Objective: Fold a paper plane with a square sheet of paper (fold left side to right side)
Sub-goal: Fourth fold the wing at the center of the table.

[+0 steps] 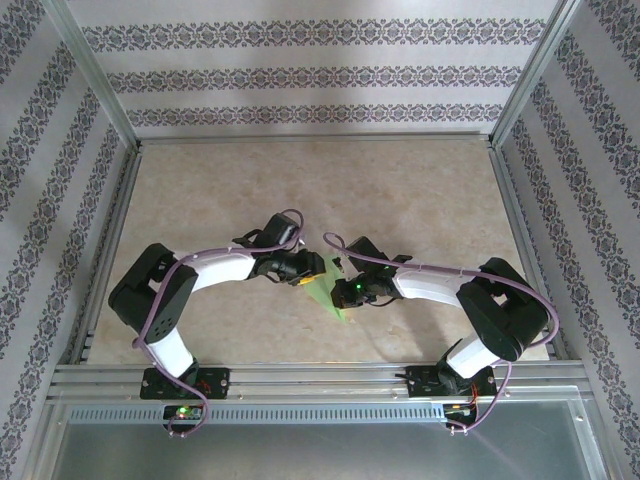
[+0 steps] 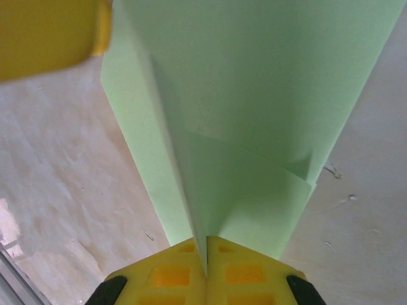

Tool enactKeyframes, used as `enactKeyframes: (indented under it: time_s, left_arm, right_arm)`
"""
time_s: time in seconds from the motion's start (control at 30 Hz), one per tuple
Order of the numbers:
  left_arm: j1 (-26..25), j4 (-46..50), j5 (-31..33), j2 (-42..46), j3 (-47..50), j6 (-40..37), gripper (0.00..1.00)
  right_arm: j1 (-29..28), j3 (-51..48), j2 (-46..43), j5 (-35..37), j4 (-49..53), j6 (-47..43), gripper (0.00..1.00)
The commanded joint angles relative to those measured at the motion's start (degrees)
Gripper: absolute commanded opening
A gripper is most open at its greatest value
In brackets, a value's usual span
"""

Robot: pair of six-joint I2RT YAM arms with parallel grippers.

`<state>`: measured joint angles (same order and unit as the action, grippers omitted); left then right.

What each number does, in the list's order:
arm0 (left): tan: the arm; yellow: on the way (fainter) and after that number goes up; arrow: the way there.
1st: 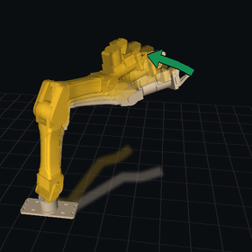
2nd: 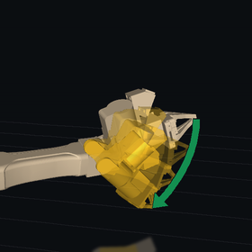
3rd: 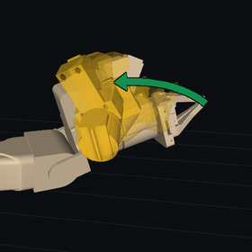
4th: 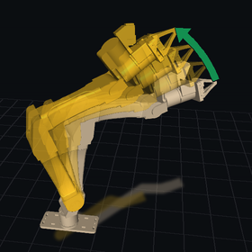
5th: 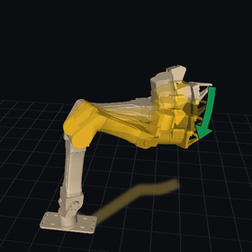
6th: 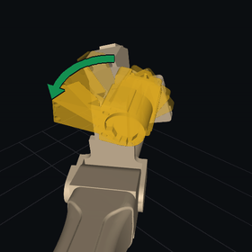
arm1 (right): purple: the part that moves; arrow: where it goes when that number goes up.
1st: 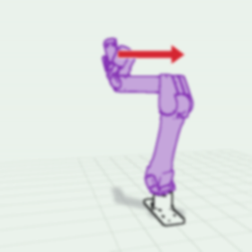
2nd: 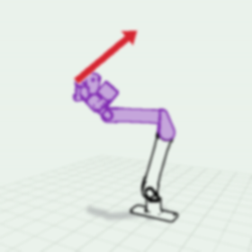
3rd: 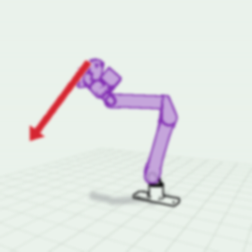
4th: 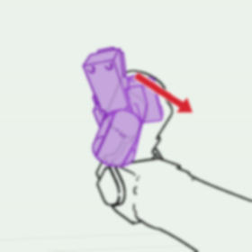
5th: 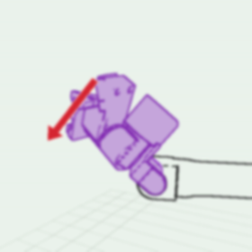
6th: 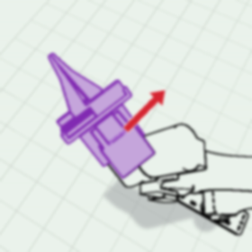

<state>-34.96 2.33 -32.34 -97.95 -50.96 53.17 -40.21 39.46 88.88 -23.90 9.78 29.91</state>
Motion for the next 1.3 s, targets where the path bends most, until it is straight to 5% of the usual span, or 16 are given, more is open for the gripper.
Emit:
enactKeyframes:
  time_s: [0.0, 0.93, 1.27]
  left_arm:
    - [-1.0, -1.4, 0.9, -1.6, -2.1, 0.7, 0.4]
    - [-2.1, 5.0, 5.6, -8.6, -6.2, -2.3, 0.41]
    - [-2.2, 7.1, 6.6, -9.3, -6.7, -3.1, 0.41]
  right_arm:
    - [0.7, -0.9, -0.5, -1.5, -1.4, 0.6, 0.03]
    - [1.2, -1.1, 2.0, -2.6, -3.0, 0.8, 0.07]
    - [1.4, -1.1, 0.3, -2.5, -2.6, 1.0, 0.16]
